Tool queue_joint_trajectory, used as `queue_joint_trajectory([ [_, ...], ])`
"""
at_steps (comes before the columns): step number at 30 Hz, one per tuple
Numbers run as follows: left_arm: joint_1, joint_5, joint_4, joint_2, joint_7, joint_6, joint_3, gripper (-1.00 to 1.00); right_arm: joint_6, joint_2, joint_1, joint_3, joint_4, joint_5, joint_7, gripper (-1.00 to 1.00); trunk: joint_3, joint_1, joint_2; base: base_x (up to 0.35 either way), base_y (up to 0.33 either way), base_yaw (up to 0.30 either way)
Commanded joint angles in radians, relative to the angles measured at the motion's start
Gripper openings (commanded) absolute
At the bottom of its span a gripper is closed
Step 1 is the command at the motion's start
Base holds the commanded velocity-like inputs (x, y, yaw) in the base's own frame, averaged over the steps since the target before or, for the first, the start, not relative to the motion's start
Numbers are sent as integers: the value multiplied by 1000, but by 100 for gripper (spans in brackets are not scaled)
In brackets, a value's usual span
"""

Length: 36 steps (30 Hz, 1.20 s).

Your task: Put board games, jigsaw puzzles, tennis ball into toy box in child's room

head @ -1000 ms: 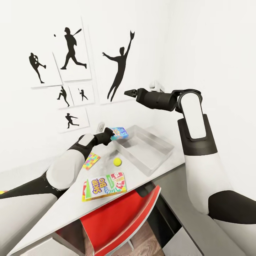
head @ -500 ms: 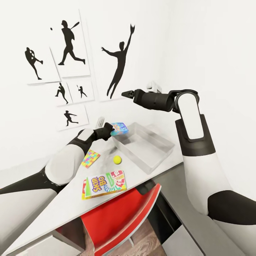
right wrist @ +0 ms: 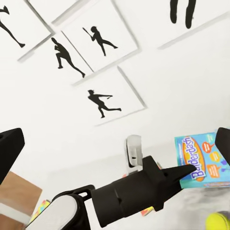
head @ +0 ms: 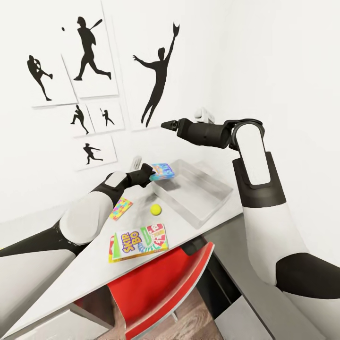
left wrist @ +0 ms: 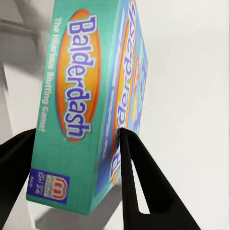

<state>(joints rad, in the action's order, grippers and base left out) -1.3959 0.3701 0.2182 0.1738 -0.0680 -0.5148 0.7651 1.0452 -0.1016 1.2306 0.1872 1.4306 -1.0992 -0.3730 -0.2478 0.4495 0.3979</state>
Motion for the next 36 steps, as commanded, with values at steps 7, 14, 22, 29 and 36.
queue_joint_trajectory([
  [7, -19, -5, 1, 1, -50, -31, 5, -100, 2, -1, 1, 0, 1, -10, -9, 100, -14, 1, 2, 0, 0, 0],
  [14, -26, -5, 1, 1, -97, -43, 5, -100, 2, -3, 1, 0, 1, -10, -9, 100, -25, 1, 2, 0, 0, 0],
  [22, -28, -5, 1, 1, -113, -60, 5, -100, 2, -4, 1, 0, 3, -10, -8, 100, -38, 1, 2, 0, 0, 0],
  [29, -46, -5, 1, 1, -116, -60, 5, -100, 2, -6, -7, 1, 68, -7, -9, 100, -50, 1, 2, 0, 0, 0],
  [36, -50, -5, 1, 1, -116, -60, 5, -100, 2, -6, -9, 0, 80, -8, -9, 100, -59, 1, 2, 0, 0, 0],
])
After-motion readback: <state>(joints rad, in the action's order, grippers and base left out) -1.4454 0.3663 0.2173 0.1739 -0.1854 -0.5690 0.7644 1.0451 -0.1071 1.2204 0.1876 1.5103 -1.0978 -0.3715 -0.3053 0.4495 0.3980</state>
